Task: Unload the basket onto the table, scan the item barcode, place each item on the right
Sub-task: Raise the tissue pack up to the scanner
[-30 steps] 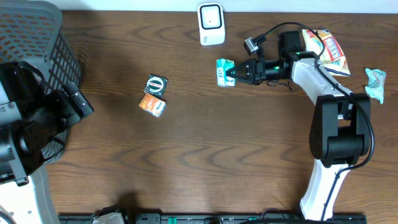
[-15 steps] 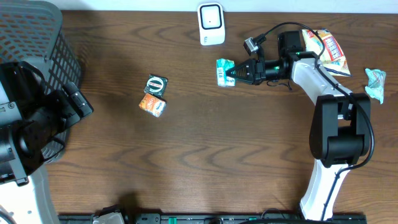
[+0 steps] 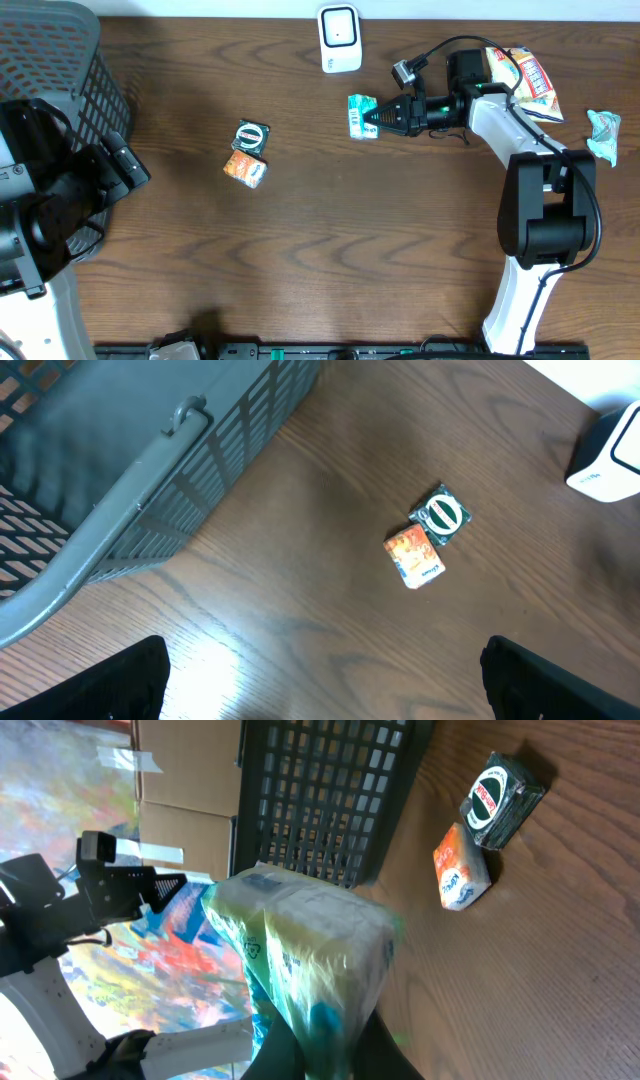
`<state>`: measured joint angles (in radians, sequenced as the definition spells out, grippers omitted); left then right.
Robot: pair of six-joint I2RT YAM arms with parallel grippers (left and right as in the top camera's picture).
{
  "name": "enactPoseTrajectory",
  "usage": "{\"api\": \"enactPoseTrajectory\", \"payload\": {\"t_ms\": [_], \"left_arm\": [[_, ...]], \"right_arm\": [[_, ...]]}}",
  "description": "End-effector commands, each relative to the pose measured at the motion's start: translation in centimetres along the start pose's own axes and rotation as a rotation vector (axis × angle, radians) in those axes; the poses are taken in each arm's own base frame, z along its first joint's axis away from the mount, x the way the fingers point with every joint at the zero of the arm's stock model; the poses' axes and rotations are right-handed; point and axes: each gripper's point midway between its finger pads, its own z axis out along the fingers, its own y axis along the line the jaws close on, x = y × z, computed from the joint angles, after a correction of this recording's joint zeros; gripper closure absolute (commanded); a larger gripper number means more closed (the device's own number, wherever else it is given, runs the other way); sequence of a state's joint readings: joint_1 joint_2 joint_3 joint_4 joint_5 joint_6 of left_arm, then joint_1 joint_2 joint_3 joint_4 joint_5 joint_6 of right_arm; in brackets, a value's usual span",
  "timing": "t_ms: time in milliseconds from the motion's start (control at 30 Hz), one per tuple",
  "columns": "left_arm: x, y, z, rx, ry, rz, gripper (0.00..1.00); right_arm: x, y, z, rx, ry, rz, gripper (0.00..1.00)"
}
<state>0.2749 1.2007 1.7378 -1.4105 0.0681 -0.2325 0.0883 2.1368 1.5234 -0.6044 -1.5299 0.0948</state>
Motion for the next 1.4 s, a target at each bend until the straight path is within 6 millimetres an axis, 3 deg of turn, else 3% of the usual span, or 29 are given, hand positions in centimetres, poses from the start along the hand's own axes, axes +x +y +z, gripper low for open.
{"api": "enactPoseTrajectory", "payload": {"t_ms": [0,200,367,467,567,667,833,1000,1200,1367], "left_arm": [[0.1,0.3,0.2,-0.015,0.008,-0.006,0.02],[0.1,0.3,0.2,-0.015,0.008,-0.006,0.03],[0.1,0.3,0.2,-0.015,0.008,-0.006,0.02],[0.1,0.3,0.2,-0.015,0.008,-0.006,0.02],[0.1,0.3,0.2,-0.015,0.008,-0.006,0.02],[0.1,0.3,0.2,-0.015,0.008,-0.006,0.02],[0.1,0.3,0.2,-0.015,0.008,-0.006,0.03],[0.1,0.3,0.2,-0.015,0.008,-0.006,0.02],[0.1,0.3,0.2,-0.015,0.008,-0.006,0.02],[0.1,0.3,0.2,-0.015,0.008,-0.006,0.02]], "right_arm": [[-0.4,1.0,0.2,-0.030,0.007,-0.022,0.99],[0.0,-1.5,1.2,0.115,0.017,0.024,0.99],[0.1,-5.9,1.7,0.408,0.002,0.106,0.99],[-0.6,-6.7,1.1,0.562,-0.017,0.090,0.99],[-2.5,-7.0,-1.5,0.881,-0.043,0.037,0.99],[-4.2,-6.0,-3.3,1.141,-0.047,-0.059,0.99],[-7.0,-2.9,-2.9,1.366,-0.044,-0.292,0.99],[-9.9,-1.0,-2.4,1.457,-0.095,-0.455,0.99],[-15.5,0.8,-4.8,1.644,-0.243,-0.683,0.99],[-19.7,2.3,-3.3,1.653,-0.245,-0.992,0.99]]}}
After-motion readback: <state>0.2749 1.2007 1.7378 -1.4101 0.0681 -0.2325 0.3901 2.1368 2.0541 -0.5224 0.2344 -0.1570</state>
